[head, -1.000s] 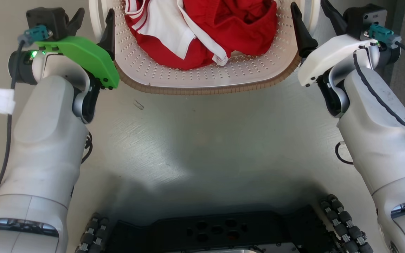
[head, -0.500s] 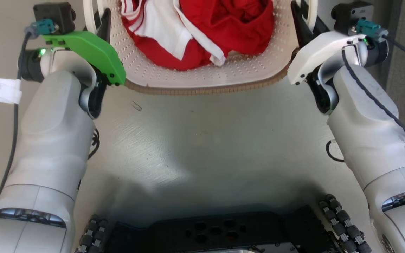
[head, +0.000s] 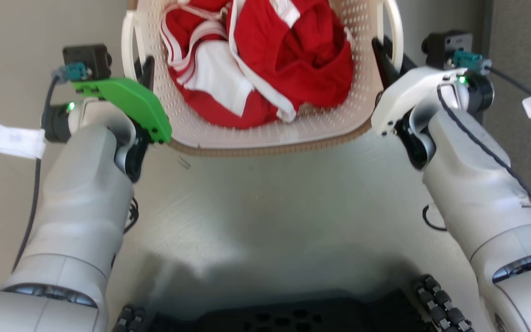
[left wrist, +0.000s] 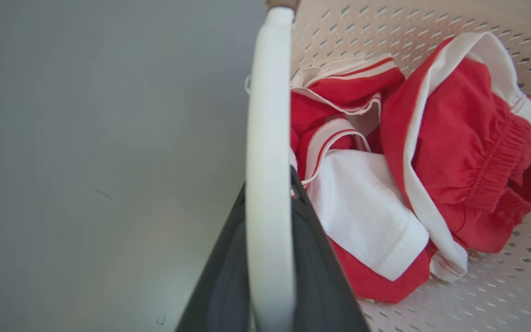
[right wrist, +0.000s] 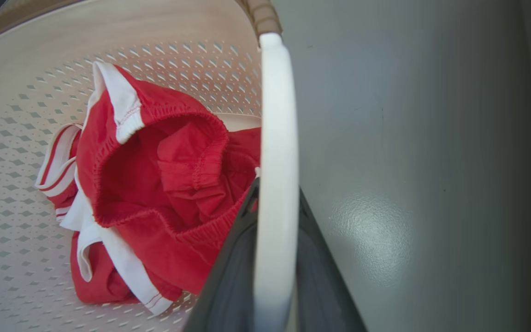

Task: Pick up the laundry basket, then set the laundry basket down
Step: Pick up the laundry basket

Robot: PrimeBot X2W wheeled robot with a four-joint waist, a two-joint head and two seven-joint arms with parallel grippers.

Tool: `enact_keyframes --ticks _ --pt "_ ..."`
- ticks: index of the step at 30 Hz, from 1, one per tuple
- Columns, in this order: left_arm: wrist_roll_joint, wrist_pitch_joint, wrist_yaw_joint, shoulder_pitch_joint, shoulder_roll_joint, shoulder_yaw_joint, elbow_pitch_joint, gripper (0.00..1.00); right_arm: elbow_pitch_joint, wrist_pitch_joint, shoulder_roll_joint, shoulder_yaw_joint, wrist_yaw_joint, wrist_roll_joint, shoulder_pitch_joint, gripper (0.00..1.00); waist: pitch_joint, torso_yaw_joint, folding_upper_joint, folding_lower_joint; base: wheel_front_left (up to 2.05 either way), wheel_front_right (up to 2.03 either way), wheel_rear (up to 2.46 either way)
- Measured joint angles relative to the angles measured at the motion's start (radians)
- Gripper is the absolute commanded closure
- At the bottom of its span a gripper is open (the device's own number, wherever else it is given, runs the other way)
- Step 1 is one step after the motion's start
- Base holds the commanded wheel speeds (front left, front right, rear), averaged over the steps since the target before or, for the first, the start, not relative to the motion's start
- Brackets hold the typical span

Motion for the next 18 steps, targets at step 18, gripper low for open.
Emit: enact_keyframes --ticks 18 --pt "-0.049 0.018 -0.006 0.116 -0.028 -0.003 0.114 1.0 0.149 0.0 0.032 0.015 0.02 0.035 0.094 1.0 -0.238 -0.012 0.0 0.0 0.0 0.0 0.0"
